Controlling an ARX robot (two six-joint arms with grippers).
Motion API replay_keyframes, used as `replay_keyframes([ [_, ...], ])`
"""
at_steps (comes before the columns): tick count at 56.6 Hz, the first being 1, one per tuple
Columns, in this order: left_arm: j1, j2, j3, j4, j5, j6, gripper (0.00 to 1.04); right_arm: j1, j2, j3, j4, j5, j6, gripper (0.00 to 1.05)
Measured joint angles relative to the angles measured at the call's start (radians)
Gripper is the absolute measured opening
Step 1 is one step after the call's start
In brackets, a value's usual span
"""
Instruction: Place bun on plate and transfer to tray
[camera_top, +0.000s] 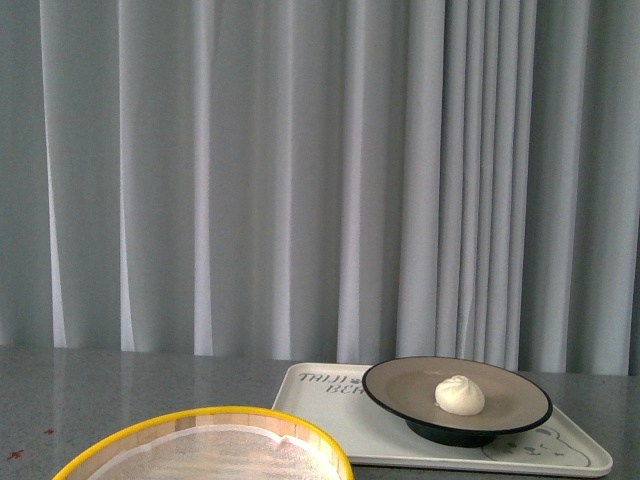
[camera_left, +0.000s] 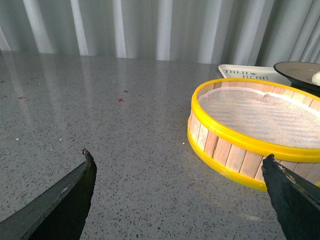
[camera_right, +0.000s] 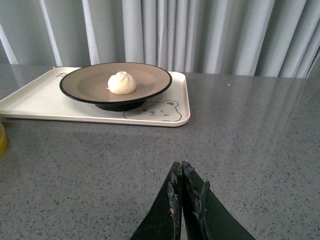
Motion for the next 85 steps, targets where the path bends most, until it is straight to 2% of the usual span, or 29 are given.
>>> replay_keyframes([
  [8,0.000,0.000,0.000,0.000,0.000,0.000,0.98,0.000,-0.086,-0.029,-0.058,0.000,0.000,0.02],
  [13,0.000,0.000,0.000,0.000,0.000,0.000,0.98,0.000,-0.100,-0.064,-0.018,0.000,0.001,0.02],
  [38,0.000,0.000,0.000,0.000,0.000,0.000,0.98,0.000,-0.424,-0.095,-0.313,0.000,0.002,0.02],
  [59,0.000,0.000,0.000,0.000,0.000,0.000,0.98,0.000,-0.595,-0.095,-0.479,0.000,0.002,0.02],
  [82,0.000,0.000,0.000,0.000,0.000,0.000,0.98,0.000,-0.710,-0.095,-0.594,0.000,0.002,0.02],
  [85,0.000,0.000,0.000,0.000,0.000,0.000,0.98,0.000,-0.758,-0.094,-0.653,0.000,0.002,0.02],
])
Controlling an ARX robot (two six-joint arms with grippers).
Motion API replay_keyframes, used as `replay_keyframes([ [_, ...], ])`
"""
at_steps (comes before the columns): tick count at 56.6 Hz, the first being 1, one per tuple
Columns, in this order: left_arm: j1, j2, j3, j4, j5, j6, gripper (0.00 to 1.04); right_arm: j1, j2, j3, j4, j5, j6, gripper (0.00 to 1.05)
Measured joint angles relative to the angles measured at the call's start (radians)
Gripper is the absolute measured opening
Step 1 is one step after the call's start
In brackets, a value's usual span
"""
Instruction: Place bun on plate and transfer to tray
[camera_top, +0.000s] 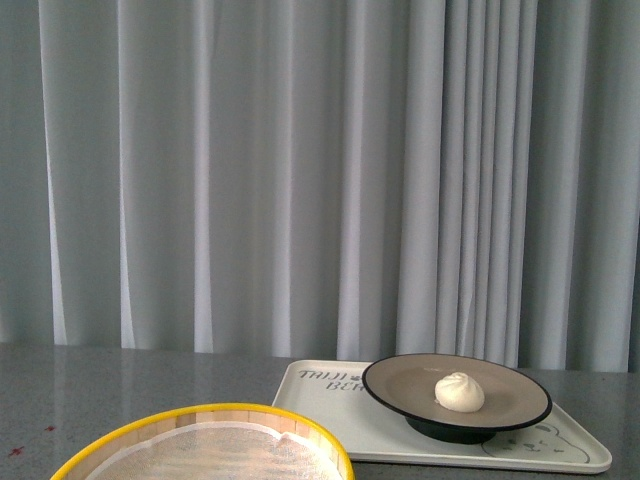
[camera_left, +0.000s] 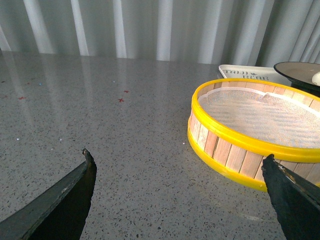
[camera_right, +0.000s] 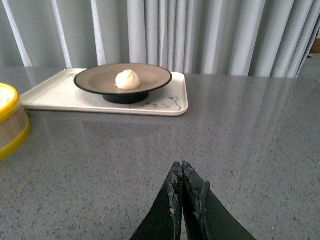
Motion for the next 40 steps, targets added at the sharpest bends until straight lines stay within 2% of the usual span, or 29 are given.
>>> replay_keyframes([
  [4,0.000,0.000,0.000,0.000,0.000,0.000,0.98,0.000,-0.087,0.000,-0.110,-0.002,0.000,0.02],
  [17,0.000,0.000,0.000,0.000,0.000,0.000,0.98,0.000,-0.126,0.000,-0.120,-0.003,0.000,0.02],
  [26,0.000,0.000,0.000,0.000,0.000,0.000,0.98,0.000,-0.126,0.000,-0.121,-0.002,0.000,0.26],
  [33,0.000,0.000,0.000,0.000,0.000,0.000,0.98,0.000,-0.126,0.000,-0.121,-0.003,0.000,0.53],
  [40,0.000,0.000,0.000,0.000,0.000,0.000,0.98,0.000,-0.126,0.000,-0.120,-0.002,0.000,0.74],
])
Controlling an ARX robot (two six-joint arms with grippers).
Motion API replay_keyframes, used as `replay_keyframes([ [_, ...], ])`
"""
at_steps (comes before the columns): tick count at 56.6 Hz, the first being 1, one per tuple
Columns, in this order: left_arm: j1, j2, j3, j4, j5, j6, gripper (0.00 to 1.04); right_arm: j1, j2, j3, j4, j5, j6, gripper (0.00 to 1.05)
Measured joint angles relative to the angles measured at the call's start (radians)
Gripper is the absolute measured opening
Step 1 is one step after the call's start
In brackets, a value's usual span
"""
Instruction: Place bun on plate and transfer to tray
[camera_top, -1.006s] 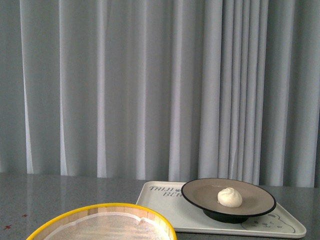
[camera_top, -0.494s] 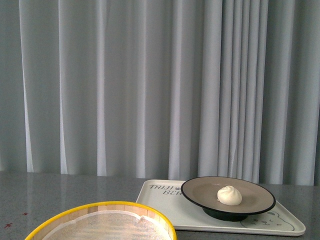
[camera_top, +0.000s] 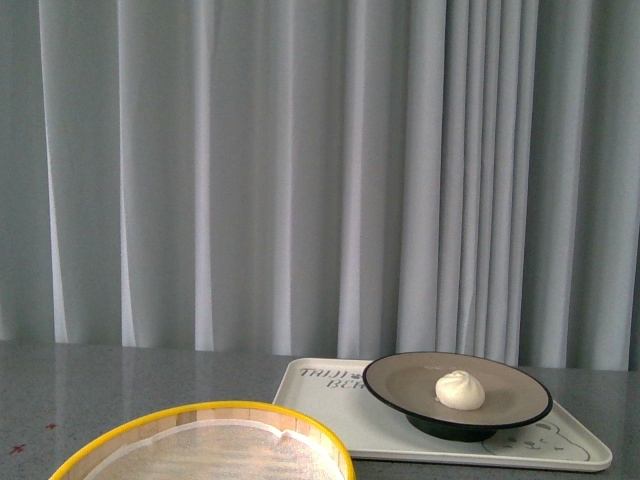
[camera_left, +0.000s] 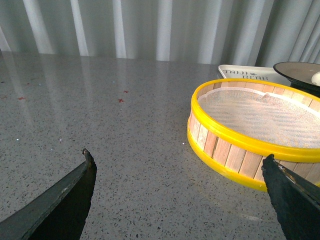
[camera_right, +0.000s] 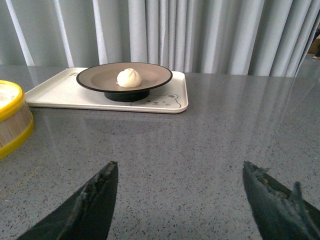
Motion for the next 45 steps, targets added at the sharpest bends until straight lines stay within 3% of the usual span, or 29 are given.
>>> replay_keyframes([
  [9,0.000,0.000,0.000,0.000,0.000,0.000,0.98,0.000,0.000,0.000,0.000,0.000,0.001,0.98],
  [45,0.000,0.000,0.000,0.000,0.000,0.000,0.98,0.000,0.000,0.000,0.000,0.000,0.001,0.96],
])
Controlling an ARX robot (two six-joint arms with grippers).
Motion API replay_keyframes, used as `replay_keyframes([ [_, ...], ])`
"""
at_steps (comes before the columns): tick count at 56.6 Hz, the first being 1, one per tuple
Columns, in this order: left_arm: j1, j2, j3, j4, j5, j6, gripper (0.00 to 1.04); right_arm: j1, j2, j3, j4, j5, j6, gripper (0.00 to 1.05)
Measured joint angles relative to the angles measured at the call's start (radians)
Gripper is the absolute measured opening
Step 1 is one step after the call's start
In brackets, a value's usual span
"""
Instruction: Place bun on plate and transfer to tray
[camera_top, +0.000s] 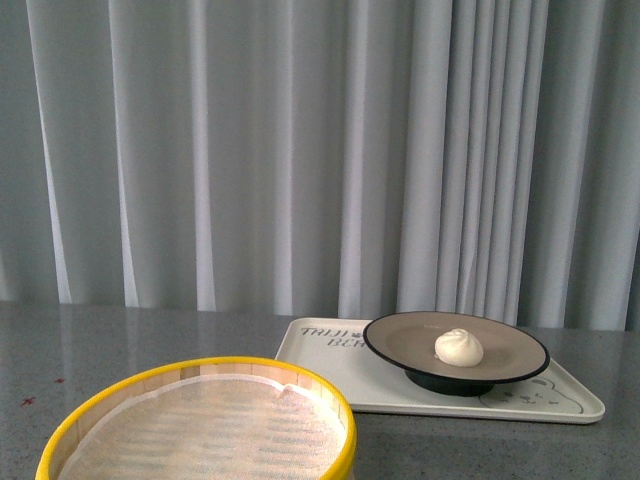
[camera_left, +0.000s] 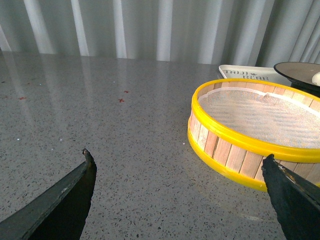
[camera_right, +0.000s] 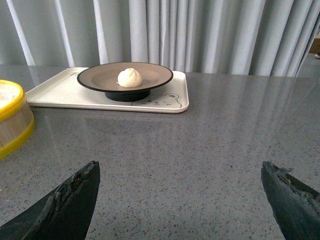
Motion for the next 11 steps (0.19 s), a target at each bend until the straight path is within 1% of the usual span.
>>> replay_keyframes([
  [11,0.000,0.000,0.000,0.000,0.000,0.000,0.98,0.000,0.000,0.000,0.000,0.000,0.000,0.96],
])
